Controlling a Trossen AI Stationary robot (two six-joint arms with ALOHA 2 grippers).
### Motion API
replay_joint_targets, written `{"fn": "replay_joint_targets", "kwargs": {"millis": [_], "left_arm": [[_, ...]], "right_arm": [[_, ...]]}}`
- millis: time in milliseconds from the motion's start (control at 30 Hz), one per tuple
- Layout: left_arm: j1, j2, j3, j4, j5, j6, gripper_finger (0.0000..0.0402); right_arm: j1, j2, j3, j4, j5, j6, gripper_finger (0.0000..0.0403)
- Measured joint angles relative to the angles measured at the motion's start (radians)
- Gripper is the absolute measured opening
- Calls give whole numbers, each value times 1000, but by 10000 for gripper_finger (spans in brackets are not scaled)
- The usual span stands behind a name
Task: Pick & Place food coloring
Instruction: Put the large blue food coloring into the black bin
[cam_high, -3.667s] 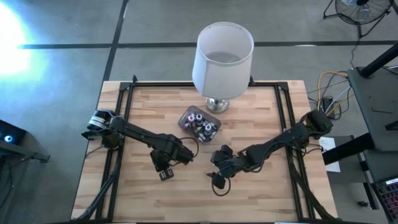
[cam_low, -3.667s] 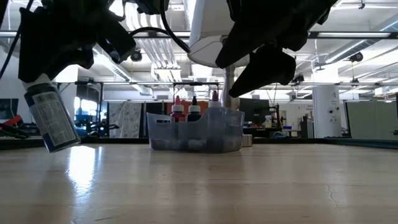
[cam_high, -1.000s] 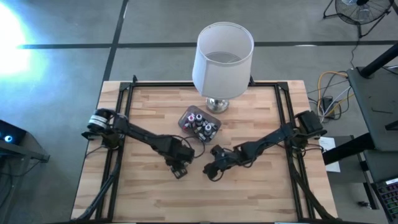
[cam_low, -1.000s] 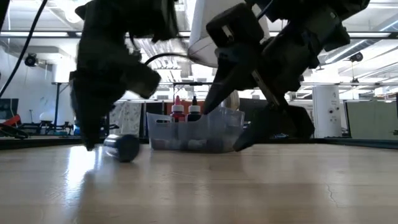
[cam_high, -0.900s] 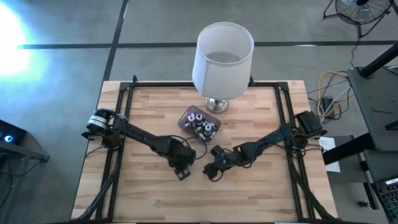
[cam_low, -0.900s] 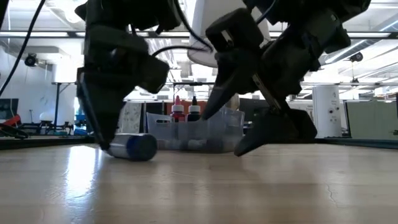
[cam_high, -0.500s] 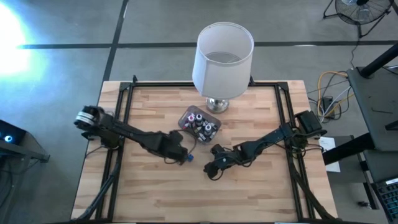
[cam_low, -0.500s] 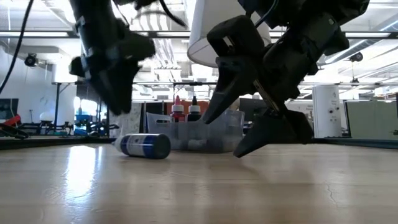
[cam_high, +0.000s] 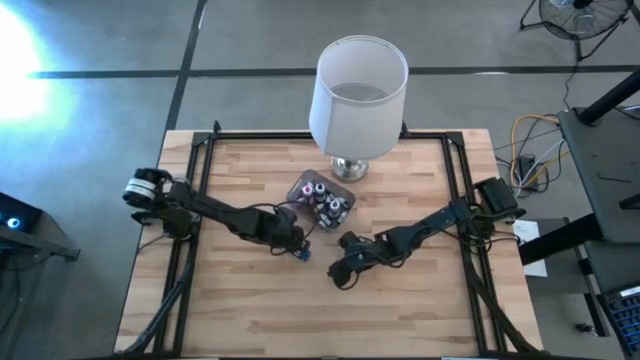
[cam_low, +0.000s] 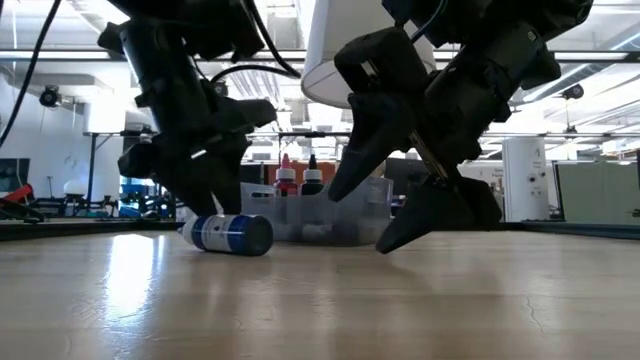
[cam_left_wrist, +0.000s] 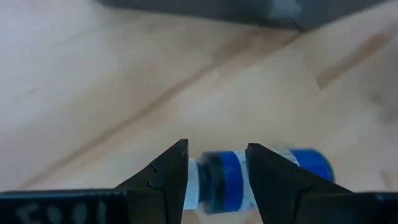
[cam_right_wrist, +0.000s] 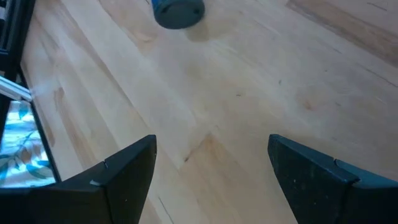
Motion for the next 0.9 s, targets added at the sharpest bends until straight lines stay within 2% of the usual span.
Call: {"fn": "replay_joint_targets", "kwargs": {"millis": [133, 333, 467, 533, 600, 667, 733, 800, 900], "left_arm": [[-18, 1, 0, 33, 18, 0, 137], [-31, 1, 0, 182, 154, -1, 137], [-39, -30, 6, 201, 167, 29, 137], [-43, -59, 28, 113, 159, 42, 137], [-56, -80, 66, -96, 90, 14, 136], [-86, -101, 100, -322, -19, -75, 135], [-111, -122, 108, -488, -76, -212, 134], [-135, -142, 91, -498, -67, -301, 133], [-144, -151, 24, -334, 4, -364, 133]], "right_arm": [[-4, 0, 0, -25, 0, -5, 302], [-20, 0, 0, -30, -8, -22, 302], [-33, 0, 0, -33, -17, -28, 302], [-37, 0, 0, -33, -26, -33, 302], [-37, 0, 0, -37, -26, -35, 301], [-37, 0, 0, -37, -26, -34, 301], [-37, 0, 0, -39, -26, -29, 301], [-37, 0, 0, -39, -26, -26, 301], [-39, 0, 0, -32, -39, -26, 301]]}}
